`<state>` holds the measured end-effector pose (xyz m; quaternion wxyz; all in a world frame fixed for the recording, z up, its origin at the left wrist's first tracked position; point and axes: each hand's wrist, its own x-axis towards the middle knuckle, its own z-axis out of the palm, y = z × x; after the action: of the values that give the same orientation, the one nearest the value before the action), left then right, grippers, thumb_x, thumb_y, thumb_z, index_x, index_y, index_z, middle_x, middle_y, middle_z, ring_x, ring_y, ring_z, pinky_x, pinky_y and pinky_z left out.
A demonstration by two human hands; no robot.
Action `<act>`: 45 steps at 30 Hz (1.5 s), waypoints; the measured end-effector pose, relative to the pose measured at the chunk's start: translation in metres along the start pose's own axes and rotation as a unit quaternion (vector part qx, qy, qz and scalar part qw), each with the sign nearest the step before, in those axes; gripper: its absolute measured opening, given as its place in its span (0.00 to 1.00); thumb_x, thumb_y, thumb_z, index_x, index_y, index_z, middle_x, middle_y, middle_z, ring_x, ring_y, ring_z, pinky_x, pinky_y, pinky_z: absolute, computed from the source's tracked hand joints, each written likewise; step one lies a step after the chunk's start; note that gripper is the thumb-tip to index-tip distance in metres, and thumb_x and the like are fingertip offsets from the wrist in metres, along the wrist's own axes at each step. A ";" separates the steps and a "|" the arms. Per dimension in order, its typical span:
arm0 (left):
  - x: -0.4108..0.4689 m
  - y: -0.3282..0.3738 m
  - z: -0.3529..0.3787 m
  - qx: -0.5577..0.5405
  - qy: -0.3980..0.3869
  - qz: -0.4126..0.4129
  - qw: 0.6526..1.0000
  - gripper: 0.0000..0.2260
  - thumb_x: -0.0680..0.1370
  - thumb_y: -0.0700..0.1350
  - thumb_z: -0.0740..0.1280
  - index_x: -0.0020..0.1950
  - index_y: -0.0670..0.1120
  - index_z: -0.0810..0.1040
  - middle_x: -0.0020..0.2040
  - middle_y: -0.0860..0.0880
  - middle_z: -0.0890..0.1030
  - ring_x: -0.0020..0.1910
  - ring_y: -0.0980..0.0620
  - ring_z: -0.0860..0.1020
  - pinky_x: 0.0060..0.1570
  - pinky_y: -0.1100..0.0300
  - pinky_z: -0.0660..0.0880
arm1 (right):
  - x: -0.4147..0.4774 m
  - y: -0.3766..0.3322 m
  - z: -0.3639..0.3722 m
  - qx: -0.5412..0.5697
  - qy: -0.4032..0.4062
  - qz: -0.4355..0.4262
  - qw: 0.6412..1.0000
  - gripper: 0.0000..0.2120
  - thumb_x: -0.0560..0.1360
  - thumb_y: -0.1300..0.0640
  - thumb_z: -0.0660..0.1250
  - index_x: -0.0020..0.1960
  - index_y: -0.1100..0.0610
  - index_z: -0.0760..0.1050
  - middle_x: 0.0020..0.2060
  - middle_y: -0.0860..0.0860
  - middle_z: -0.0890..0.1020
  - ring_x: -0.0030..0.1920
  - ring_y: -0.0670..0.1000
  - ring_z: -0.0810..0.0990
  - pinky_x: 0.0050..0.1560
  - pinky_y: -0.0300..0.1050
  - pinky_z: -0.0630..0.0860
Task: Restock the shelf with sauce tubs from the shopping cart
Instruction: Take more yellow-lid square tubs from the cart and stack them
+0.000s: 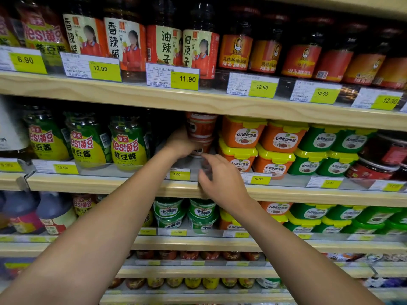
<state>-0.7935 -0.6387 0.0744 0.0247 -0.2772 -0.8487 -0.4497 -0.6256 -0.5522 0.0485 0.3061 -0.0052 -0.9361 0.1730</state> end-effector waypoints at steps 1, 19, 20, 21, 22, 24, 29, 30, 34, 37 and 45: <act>0.000 0.000 0.000 0.016 0.010 -0.004 1.000 0.31 0.70 0.55 0.80 0.70 0.51 0.77 0.69 0.47 0.79 0.67 0.48 0.78 0.66 0.53 0.74 | 0.000 0.000 0.000 0.001 0.001 -0.001 1.000 0.22 0.77 0.54 0.66 0.70 0.58 0.75 0.58 0.54 0.82 0.57 0.54 0.80 0.57 0.48 0.76; -0.021 0.016 -0.016 0.053 -0.002 -0.022 0.998 0.38 0.61 0.63 0.71 0.69 0.50 0.78 0.68 0.45 0.80 0.67 0.44 0.78 0.63 0.51 0.76 | 0.003 0.000 -0.006 0.011 -0.037 0.013 0.999 0.22 0.77 0.54 0.66 0.70 0.56 0.74 0.57 0.52 0.81 0.56 0.51 0.79 0.56 0.45 0.76; -0.023 0.016 -0.017 0.057 -0.006 -0.022 0.998 0.37 0.61 0.62 0.71 0.69 0.50 0.78 0.68 0.45 0.80 0.66 0.44 0.78 0.63 0.50 0.76 | 0.003 0.000 -0.007 0.010 -0.043 0.013 0.999 0.22 0.77 0.54 0.66 0.70 0.56 0.74 0.57 0.52 0.81 0.56 0.51 0.79 0.56 0.45 0.75; -0.026 0.017 -0.019 0.060 -0.011 -0.023 0.998 0.37 0.62 0.61 0.71 0.69 0.50 0.77 0.68 0.45 0.80 0.66 0.44 0.78 0.63 0.49 0.76 | 0.004 0.000 -0.008 0.008 -0.049 0.014 0.999 0.22 0.77 0.54 0.66 0.70 0.56 0.74 0.57 0.52 0.81 0.56 0.52 0.79 0.56 0.45 0.75; -0.029 0.017 -0.021 0.065 -0.015 -0.025 0.997 0.36 0.63 0.60 0.73 0.70 0.50 0.76 0.69 0.45 0.79 0.67 0.43 0.78 0.64 0.49 0.76 | 0.004 -0.001 -0.009 0.005 -0.056 0.015 0.998 0.22 0.77 0.54 0.66 0.70 0.56 0.74 0.57 0.53 0.81 0.56 0.52 0.79 0.56 0.45 0.75; -0.039 0.017 -0.023 0.072 -0.016 -0.028 0.997 0.33 0.68 0.57 0.76 0.71 0.50 0.75 0.69 0.45 0.78 0.67 0.43 0.77 0.64 0.49 0.76 | 0.004 -0.003 -0.011 -0.001 -0.067 0.018 0.998 0.22 0.77 0.54 0.66 0.71 0.56 0.74 0.57 0.53 0.80 0.57 0.52 0.78 0.56 0.44 0.74; -0.079 0.021 -0.025 0.119 -0.003 -0.031 0.992 0.33 0.74 0.55 0.72 0.76 0.50 0.64 0.71 0.44 0.74 0.69 0.40 0.74 0.63 0.48 0.74 | 0.001 -0.007 -0.018 0.002 -0.069 0.013 0.998 0.20 0.74 0.59 0.68 0.66 0.59 0.76 0.55 0.56 0.81 0.57 0.55 0.78 0.57 0.44 0.72; -0.089 0.022 -0.025 0.138 0.000 -0.025 0.990 0.32 0.75 0.53 0.72 0.76 0.50 0.63 0.71 0.44 0.73 0.69 0.41 0.73 0.63 0.49 0.74 | -0.001 -0.007 -0.020 -0.003 -0.069 0.011 0.998 0.20 0.74 0.59 0.68 0.66 0.60 0.76 0.56 0.56 0.81 0.58 0.55 0.77 0.59 0.43 0.71; -0.126 0.028 -0.022 0.190 0.045 0.043 0.980 0.33 0.76 0.53 0.70 0.78 0.47 0.62 0.74 0.45 0.70 0.72 0.43 0.68 0.68 0.48 0.70 | -0.014 0.001 -0.029 -0.014 -0.058 0.011 0.998 0.21 0.76 0.57 0.68 0.68 0.60 0.75 0.62 0.54 0.79 0.64 0.53 0.74 0.68 0.46 0.70; -0.149 0.024 -0.011 0.228 0.056 0.081 0.969 0.36 0.79 0.56 0.67 0.81 0.44 0.58 0.80 0.44 0.63 0.80 0.43 0.58 0.78 0.47 0.60 | -0.030 0.009 -0.039 -0.009 -0.040 0.012 0.999 0.20 0.76 0.57 0.69 0.67 0.59 0.76 0.64 0.52 0.77 0.67 0.51 0.72 0.70 0.50 0.69; -0.202 0.066 0.051 0.272 0.054 0.143 0.950 0.33 0.81 0.59 0.61 0.82 0.48 0.55 0.83 0.47 0.55 0.83 0.46 0.48 0.81 0.44 0.50 | -0.103 0.060 -0.096 -0.063 -0.009 0.049 0.997 0.21 0.76 0.50 0.70 0.68 0.52 0.75 0.70 0.48 0.73 0.70 0.52 0.71 0.68 0.55 0.71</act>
<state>-0.5795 -0.6606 0.0352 0.2093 -0.3534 -0.8878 -0.2076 -0.4922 -0.4769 0.0418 0.2880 -0.0693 -0.9465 0.1282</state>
